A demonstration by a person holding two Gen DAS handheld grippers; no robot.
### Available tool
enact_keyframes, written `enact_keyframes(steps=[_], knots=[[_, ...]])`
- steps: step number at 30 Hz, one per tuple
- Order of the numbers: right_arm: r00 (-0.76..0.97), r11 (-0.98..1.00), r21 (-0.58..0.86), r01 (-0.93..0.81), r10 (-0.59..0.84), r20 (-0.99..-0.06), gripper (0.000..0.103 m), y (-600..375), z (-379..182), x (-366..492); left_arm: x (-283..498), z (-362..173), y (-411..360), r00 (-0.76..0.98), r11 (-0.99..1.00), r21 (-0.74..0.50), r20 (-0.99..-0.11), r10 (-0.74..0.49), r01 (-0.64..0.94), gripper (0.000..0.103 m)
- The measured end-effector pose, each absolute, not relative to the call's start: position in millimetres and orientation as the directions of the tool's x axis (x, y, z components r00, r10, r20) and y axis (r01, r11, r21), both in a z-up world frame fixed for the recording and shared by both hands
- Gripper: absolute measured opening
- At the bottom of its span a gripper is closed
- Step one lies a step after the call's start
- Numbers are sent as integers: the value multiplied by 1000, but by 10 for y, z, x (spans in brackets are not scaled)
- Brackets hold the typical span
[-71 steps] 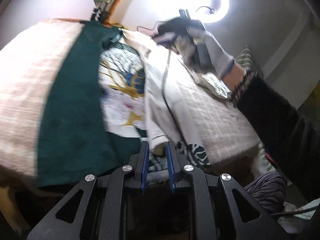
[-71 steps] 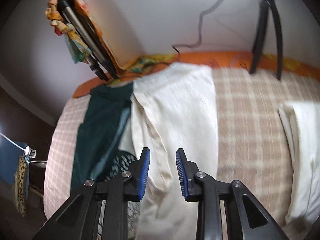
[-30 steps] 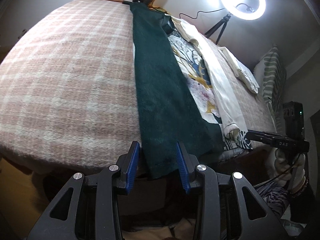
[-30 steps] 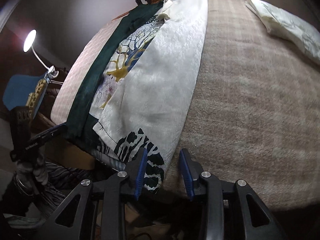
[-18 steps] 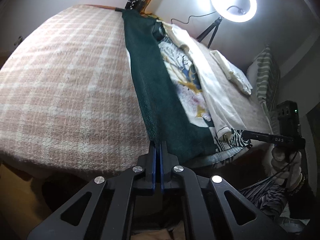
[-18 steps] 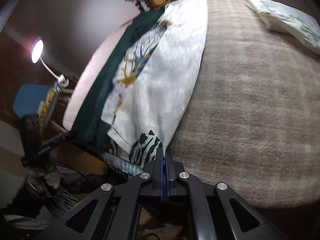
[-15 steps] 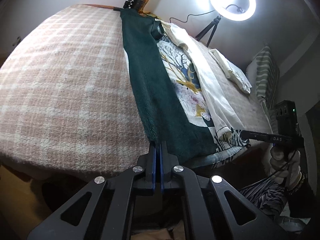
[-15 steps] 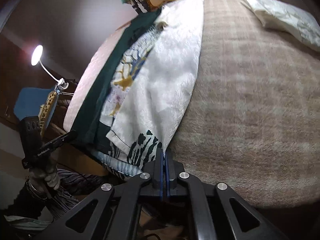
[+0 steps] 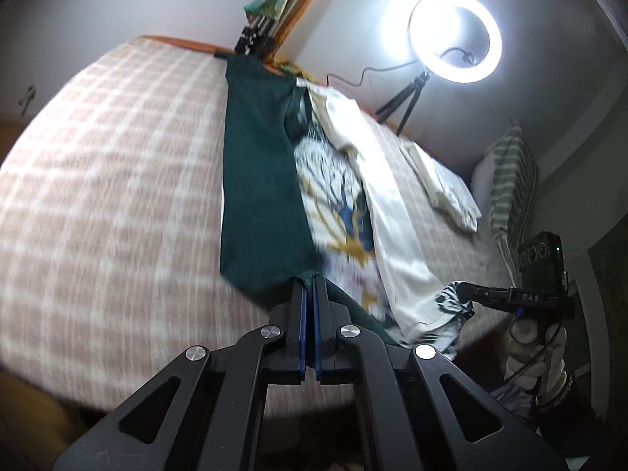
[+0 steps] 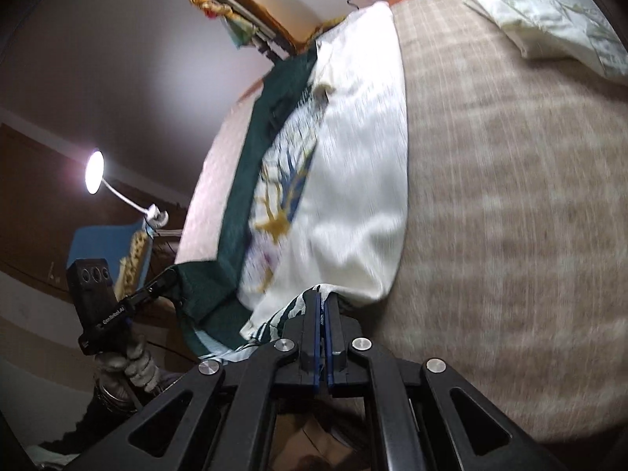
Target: Fold small clothes
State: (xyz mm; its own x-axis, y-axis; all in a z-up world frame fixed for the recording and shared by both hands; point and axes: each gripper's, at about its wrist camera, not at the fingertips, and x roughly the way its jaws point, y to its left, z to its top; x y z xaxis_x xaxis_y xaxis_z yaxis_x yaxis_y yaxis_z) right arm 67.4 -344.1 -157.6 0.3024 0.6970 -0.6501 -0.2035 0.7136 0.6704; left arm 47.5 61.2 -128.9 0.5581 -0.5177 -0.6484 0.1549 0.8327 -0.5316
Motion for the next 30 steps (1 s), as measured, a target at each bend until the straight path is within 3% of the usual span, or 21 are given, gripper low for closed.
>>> enact_keyframes(steps=[8,19,30], knots=[[361,705,687,-176,695,-621,0,-3490,-1421,1199,1035,-1245,667,577,840,-529,-650,-495,124,1],[361,728,681,-78,657,-662,0,-3503,-1652,2024,1766,-1430,715,569,872,-484,-697,-436,75,1],[375,765,640,-69,614,-694,1,-3493,-1792,2303,2077,-1553,679,582,894,-446,-715,-388,48,2]])
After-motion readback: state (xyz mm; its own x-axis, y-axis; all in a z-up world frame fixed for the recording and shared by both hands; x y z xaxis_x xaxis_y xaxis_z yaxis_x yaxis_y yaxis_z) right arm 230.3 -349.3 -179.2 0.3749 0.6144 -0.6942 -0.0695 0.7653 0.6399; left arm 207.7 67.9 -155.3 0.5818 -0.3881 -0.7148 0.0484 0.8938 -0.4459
